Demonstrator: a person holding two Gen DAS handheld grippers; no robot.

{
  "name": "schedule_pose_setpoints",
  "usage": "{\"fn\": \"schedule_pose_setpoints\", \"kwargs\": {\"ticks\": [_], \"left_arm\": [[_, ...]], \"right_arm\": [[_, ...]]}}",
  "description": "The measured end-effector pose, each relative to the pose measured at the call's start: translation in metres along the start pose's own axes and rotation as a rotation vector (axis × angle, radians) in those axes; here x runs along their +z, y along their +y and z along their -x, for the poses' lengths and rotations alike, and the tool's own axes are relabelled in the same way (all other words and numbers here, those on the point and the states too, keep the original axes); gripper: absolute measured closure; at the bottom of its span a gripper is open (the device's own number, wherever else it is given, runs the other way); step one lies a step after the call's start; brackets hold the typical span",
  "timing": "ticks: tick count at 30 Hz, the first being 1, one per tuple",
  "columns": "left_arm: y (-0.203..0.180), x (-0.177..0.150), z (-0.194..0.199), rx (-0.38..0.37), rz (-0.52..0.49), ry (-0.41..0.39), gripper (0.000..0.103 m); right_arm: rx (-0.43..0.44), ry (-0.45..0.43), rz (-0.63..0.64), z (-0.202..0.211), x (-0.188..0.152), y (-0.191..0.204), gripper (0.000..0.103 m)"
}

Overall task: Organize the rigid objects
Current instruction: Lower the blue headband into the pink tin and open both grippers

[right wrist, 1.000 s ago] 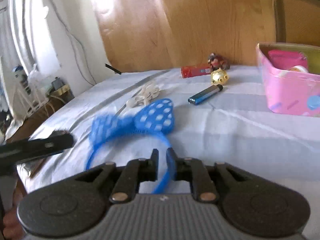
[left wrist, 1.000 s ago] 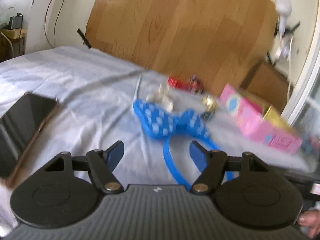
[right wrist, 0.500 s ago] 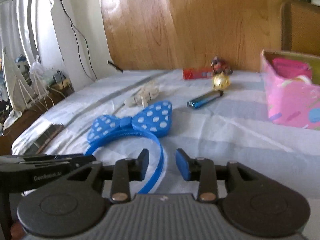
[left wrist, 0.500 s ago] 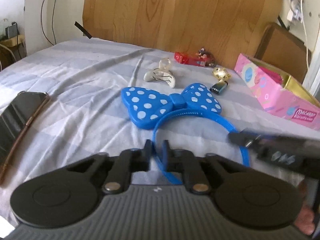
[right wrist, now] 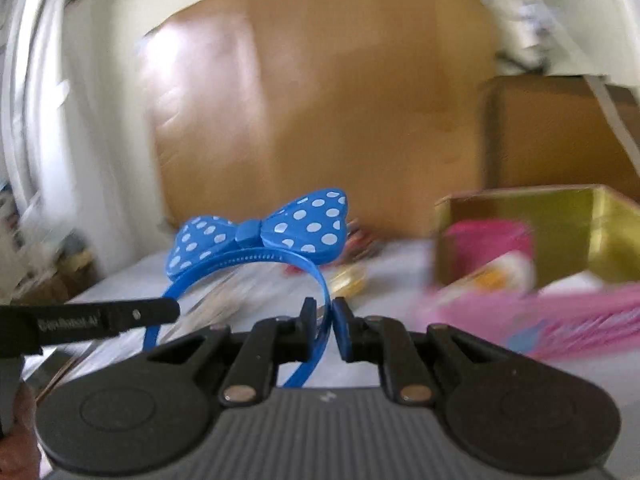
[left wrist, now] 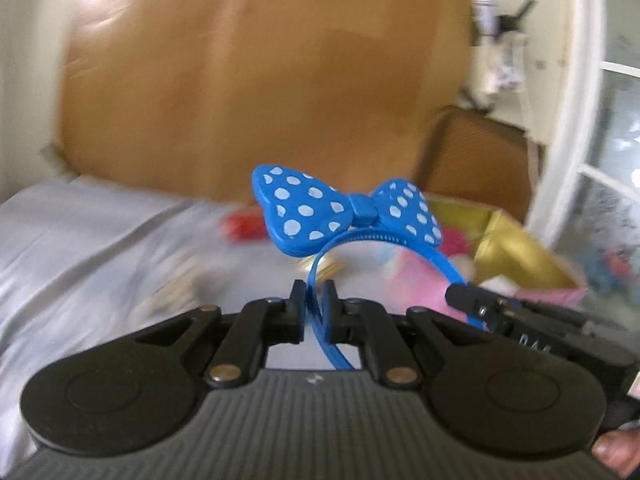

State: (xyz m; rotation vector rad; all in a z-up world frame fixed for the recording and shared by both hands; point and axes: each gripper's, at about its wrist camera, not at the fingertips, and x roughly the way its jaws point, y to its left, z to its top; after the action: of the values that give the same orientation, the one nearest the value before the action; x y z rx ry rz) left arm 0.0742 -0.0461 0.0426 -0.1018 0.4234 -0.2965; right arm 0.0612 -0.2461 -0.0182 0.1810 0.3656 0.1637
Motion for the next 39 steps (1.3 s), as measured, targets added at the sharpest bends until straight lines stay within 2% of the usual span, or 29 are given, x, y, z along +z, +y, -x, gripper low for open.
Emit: {"fn": "schedule_pose_setpoints", "kwargs": {"ticks": [5,10,13,15,17,19,24,28,31,34,39], "left_arm": [[-0.071,0.034,-0.070,-0.126,-0.050,0.006,0.094],[-0.125,0.041,-0.141,-0.205,-0.079,0.058,0.093],[-0.144,0.042,-0.173,-0.199,-0.088,0.102,0.093],[-0.156,0.040,-0.197,-0.189,-0.133,0.148,0.086],[-0.160,0.037,-0.212,-0.153,-0.157,0.184,0.079],[-0.157,0.037,-0.204,-0.148,-0.140,0.182,0.079],[-0.146,0.035,-0.149,-0.181,-0.134,0.123,0.079],[-0.132,0.021,-0.105,-0.196,-0.138,0.105,0.078],[-0.105,0.001,-0.076,-0.187,-0.110,0.102,0.077],[-0.060,-0.022,-0.046,-0.132,-0.048,0.109,0.077],[0.026,-0.059,-0.002,0.080,-0.011,0.102,0.076]], "right_arm": [[-0.156,-0.065,-0.056,0.007,0.032,-0.079,0.092],[-0.264,-0.040,-0.130,-0.012,0.051,-0.159,0.092],[-0.299,0.011,-0.172,-0.028,0.056,-0.191,0.092],[-0.321,0.018,-0.196,-0.037,0.058,-0.208,0.087],[-0.326,0.033,-0.195,-0.047,0.060,-0.215,0.071],[-0.327,0.023,-0.196,-0.047,0.059,-0.217,0.068],[-0.277,-0.042,-0.212,-0.022,0.051,-0.204,0.068],[-0.223,-0.075,-0.187,0.005,0.046,-0.178,0.067],[-0.193,-0.113,-0.133,0.025,0.043,-0.148,0.067],[-0.131,-0.101,-0.098,0.031,0.036,-0.116,0.067],[-0.014,-0.018,-0.032,0.017,0.016,-0.049,0.068]]}}
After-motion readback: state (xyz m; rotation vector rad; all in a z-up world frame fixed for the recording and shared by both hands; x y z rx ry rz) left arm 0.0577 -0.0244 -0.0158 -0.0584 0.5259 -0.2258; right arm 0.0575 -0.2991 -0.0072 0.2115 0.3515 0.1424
